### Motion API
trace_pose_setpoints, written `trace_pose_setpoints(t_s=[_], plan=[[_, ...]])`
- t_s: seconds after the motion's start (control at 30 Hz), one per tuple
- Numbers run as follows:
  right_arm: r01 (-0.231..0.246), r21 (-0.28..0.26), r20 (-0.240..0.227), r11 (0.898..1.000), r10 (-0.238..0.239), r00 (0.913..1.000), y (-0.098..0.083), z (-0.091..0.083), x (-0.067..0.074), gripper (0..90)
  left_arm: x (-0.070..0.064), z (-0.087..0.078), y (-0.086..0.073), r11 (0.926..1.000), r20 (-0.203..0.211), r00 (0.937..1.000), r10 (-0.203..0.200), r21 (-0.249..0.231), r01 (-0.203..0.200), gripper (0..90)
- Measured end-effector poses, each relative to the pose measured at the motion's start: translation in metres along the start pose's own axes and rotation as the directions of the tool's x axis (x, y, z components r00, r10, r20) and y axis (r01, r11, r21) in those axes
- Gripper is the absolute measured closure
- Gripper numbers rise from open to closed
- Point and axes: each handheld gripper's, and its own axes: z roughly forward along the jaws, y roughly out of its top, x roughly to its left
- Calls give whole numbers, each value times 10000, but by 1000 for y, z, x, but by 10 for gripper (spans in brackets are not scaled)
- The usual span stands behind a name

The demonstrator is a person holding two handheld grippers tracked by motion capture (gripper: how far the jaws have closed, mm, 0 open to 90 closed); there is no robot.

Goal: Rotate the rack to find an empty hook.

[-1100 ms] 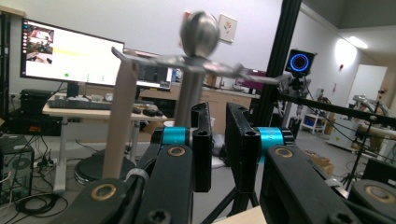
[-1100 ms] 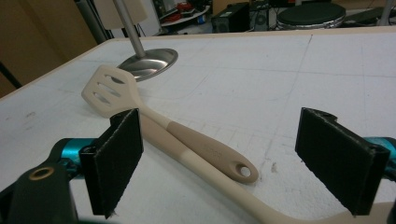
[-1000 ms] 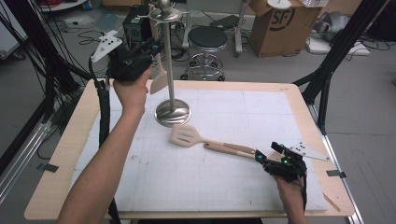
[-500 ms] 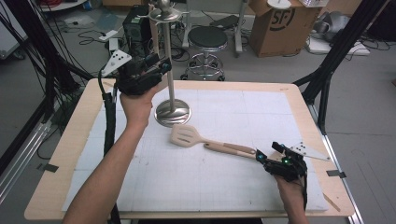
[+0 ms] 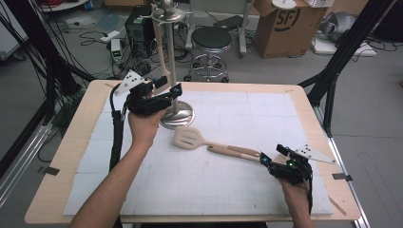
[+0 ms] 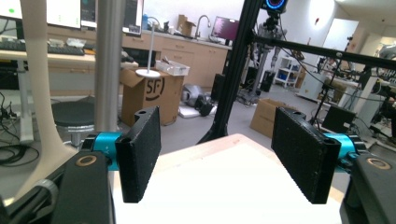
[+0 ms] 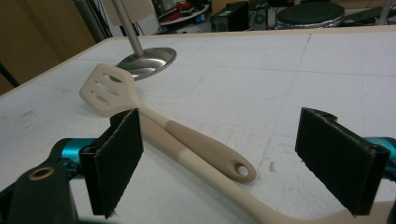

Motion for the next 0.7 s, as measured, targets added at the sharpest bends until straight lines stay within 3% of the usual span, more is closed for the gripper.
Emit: trace_pose_setpoints(t_s=[0.43,0.7], plan=[[44,19,23,10000,-44,10000,0,1,1,142,-3,-1,-24,9981,260,9993,-274,552,259,340],[92,76,28,9999,-92,10000,-1,1,2,142,-2,-1,-46,9950,195,9980,-596,816,579,345]])
